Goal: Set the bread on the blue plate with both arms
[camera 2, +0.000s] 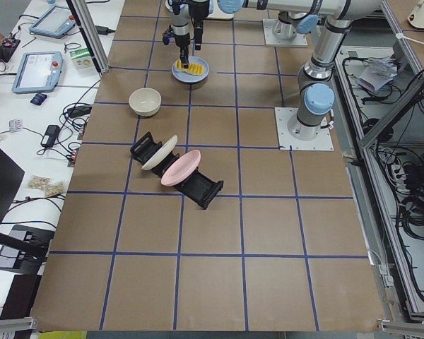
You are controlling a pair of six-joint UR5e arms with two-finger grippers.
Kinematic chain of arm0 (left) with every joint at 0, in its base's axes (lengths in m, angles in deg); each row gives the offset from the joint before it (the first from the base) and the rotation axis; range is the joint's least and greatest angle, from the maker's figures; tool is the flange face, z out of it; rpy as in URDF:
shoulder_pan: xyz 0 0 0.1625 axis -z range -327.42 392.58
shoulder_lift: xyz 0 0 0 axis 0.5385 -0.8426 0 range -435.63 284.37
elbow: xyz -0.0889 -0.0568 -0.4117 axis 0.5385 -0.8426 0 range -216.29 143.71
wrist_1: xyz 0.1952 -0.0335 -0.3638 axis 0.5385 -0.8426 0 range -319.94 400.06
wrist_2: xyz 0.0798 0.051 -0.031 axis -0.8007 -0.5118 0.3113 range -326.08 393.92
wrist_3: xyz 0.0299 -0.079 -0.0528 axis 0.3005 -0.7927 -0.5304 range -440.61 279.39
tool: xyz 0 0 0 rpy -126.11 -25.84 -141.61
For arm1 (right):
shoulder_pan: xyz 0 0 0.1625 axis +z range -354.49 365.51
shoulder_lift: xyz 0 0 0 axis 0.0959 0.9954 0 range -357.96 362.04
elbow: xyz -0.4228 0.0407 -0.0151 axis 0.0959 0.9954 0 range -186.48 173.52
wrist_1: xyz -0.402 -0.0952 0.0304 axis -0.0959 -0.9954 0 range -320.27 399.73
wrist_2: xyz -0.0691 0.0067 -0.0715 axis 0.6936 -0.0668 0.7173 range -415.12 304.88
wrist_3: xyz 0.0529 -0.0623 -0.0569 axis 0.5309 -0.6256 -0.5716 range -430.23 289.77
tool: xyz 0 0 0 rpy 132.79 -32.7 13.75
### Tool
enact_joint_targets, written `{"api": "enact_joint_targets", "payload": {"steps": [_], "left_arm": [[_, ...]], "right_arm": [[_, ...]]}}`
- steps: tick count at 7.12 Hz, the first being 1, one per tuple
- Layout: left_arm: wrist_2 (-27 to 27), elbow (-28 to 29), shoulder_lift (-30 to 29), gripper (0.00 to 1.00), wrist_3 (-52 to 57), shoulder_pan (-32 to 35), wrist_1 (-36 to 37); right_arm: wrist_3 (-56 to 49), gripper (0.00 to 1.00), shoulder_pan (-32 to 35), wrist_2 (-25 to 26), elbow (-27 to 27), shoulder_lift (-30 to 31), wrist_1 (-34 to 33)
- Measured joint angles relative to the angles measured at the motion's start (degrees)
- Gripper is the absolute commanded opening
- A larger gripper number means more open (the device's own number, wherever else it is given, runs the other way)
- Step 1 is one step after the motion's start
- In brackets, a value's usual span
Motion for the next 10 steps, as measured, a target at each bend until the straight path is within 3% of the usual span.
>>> {"api": "enact_joint_targets", "payload": {"steps": [3, 5, 8, 10], "left_arm": [[0.1, -0.2, 0.0, 1.0, 0.5, 0.0, 0.0], [0.0, -0.2, 0.2, 1.0, 0.5, 0.0, -0.1], [0.0, -0.2, 0.1, 1.0, 0.5, 0.0, -0.2], [0.0, -0.2, 0.2, 1.0, 0.5, 0.0, -0.3]], "right_arm": [[-0.4, 1.0, -0.2, 0.5, 0.1, 1.4, 0.4], [-3.8, 1.0, -3.4, 1.6, -0.3, 7.4, 4.3], [-16.0, 1.0, -15.9, 3.1, -0.3, 20.7, 18.6], [-18.0, 1.0, -19.2, 4.6, -0.6, 29.6, 28.4]]}}
